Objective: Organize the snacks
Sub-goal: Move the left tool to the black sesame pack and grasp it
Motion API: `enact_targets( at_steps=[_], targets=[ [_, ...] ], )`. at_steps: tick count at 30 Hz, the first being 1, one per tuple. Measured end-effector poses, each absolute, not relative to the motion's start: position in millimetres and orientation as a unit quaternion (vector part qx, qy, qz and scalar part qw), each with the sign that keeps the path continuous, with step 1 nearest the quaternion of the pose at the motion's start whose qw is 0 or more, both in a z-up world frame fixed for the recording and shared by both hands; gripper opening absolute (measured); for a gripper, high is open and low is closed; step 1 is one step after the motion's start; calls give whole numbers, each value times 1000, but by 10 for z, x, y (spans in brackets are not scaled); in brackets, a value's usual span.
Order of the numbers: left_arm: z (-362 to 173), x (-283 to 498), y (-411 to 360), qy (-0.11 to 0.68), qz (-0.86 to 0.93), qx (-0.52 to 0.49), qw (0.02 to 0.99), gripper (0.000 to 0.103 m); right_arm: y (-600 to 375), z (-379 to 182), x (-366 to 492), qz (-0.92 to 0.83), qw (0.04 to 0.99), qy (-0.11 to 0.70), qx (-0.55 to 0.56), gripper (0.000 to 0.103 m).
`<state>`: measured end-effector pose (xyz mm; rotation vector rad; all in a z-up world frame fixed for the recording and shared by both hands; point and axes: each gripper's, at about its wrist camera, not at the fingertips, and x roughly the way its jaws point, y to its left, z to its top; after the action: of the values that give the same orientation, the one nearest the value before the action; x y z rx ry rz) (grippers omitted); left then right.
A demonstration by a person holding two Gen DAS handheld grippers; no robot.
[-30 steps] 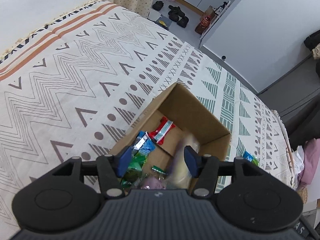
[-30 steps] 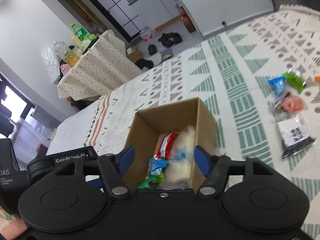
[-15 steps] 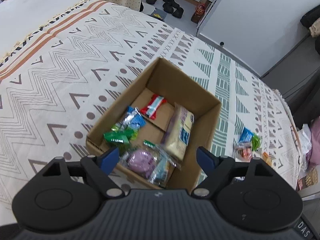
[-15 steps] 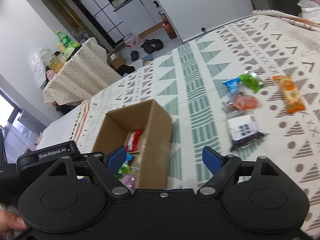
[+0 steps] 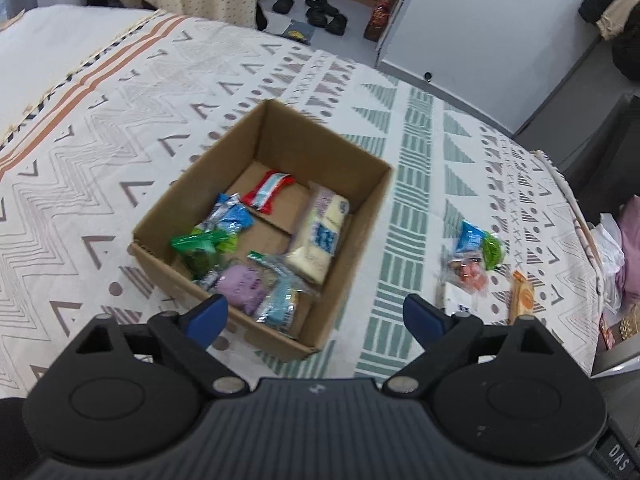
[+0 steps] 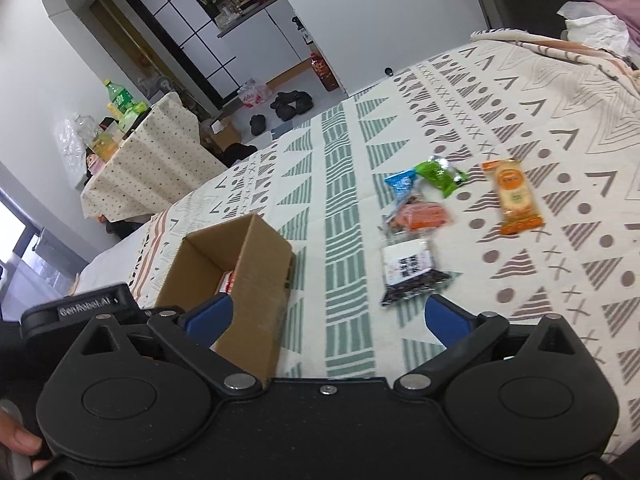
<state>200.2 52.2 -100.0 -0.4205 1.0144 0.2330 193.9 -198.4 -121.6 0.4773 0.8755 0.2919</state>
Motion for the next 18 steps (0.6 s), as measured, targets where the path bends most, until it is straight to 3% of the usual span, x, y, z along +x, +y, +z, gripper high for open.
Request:
enact_targets(
  at_steps=[18],
  targets=[
    [-1049, 2163, -125, 485, 85, -170, 854, 97, -2769, -1324, 1936, 130, 881, 408, 201, 103]
  ],
)
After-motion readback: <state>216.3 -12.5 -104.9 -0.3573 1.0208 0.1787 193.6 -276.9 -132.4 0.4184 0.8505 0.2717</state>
